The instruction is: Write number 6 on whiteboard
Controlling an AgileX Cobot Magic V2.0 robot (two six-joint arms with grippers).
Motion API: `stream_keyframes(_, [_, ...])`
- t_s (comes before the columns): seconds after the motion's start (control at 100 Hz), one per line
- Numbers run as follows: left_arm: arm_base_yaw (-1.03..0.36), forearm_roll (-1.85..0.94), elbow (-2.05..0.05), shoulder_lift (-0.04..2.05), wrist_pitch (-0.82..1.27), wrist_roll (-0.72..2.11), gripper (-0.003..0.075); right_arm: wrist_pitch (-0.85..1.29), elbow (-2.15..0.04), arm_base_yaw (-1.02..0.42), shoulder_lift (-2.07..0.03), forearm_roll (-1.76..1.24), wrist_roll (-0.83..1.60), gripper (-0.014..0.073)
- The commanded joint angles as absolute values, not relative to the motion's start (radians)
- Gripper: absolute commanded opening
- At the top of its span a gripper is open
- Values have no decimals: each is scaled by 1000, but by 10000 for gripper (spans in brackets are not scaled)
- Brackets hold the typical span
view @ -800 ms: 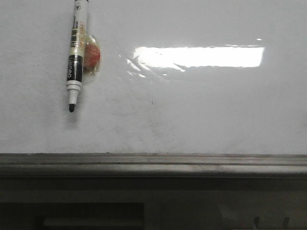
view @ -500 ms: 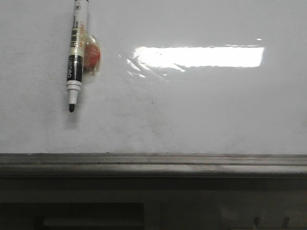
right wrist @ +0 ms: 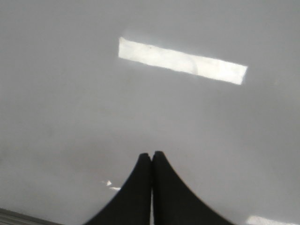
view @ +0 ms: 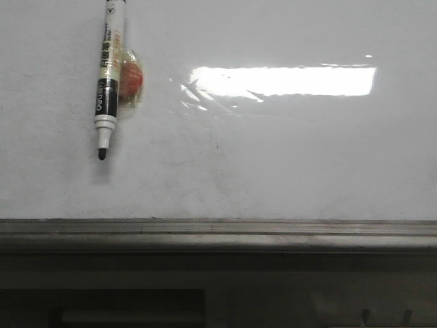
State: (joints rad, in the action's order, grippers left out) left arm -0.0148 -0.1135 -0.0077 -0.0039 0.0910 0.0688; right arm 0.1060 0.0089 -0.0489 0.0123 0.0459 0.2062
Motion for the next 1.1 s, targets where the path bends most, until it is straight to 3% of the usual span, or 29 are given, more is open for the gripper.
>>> stream_keyframes(0.0, [-13,-123,41,-35,19,62,-20,23,32,-44,29,58,203,-57])
stream_keyframes(0.32, [-13,-251,41,-35,19,62,-20,10,32,-44,29,-111,203,-57])
stream_keyframes(0.72, [-13,-757,25,-35,9,62,-20,-25,8,-44,29,-609,203,-55])
stream_keyframes(0.9, [-13,-703,-126,-7,171,70,-20,169,-132,-44,-27,-579,203,-52])
stream_keyframes(1.09, [-13,-580,-379,163,462,170,-20,385,-317,-44,-272,-522,203,-53])
